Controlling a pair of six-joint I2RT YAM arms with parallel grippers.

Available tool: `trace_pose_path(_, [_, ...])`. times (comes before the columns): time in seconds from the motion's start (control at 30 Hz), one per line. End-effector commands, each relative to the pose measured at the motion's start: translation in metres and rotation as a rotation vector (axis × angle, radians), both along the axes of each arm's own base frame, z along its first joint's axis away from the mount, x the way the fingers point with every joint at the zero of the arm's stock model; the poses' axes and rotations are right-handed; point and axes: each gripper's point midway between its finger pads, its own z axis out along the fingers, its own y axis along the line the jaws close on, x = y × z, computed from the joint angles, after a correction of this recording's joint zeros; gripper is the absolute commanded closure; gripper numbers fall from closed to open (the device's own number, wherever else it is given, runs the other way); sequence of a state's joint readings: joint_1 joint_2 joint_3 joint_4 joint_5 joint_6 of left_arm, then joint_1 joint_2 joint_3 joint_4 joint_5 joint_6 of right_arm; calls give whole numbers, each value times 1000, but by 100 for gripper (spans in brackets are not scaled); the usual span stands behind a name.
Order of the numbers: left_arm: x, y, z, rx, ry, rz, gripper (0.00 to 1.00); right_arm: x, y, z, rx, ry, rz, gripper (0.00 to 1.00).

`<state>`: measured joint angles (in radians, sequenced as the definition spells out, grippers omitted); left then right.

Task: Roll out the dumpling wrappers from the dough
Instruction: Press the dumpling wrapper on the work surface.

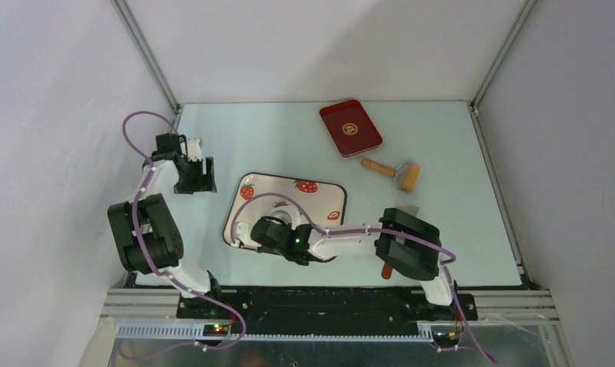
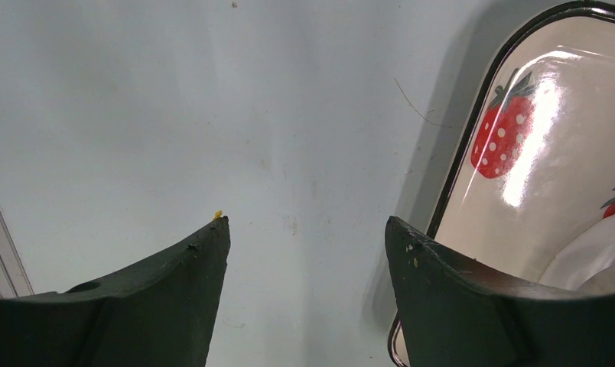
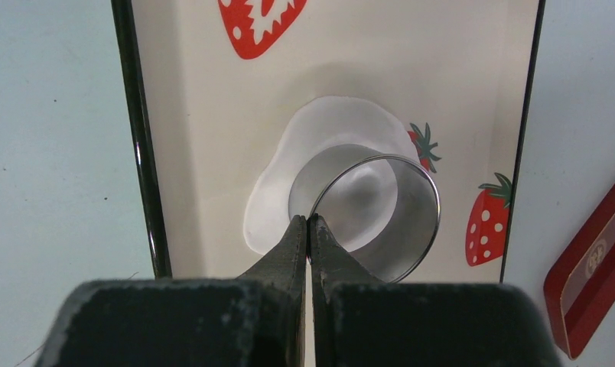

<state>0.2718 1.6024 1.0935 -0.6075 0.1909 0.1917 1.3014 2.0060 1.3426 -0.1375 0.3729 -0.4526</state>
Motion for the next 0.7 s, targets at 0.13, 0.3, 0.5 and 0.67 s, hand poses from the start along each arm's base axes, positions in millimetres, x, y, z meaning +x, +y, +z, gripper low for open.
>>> trace_pose_path(0.13, [6, 1, 15, -5, -65, 2, 21, 1, 4, -11, 6, 23, 5, 100])
trace_pose_path(0.3, [6, 2, 15, -6, -64, 5, 21, 0, 4, -14, 2, 40, 12, 100])
trace_pose_path(0.5, [6, 3, 16, -5, -67, 7, 21, 2, 1, -14, -1, 53, 14, 79])
trace_pose_path(0.67, [6, 3, 15, -5, -66, 11, 21, 8, 1, -1, 15, 25, 11, 67])
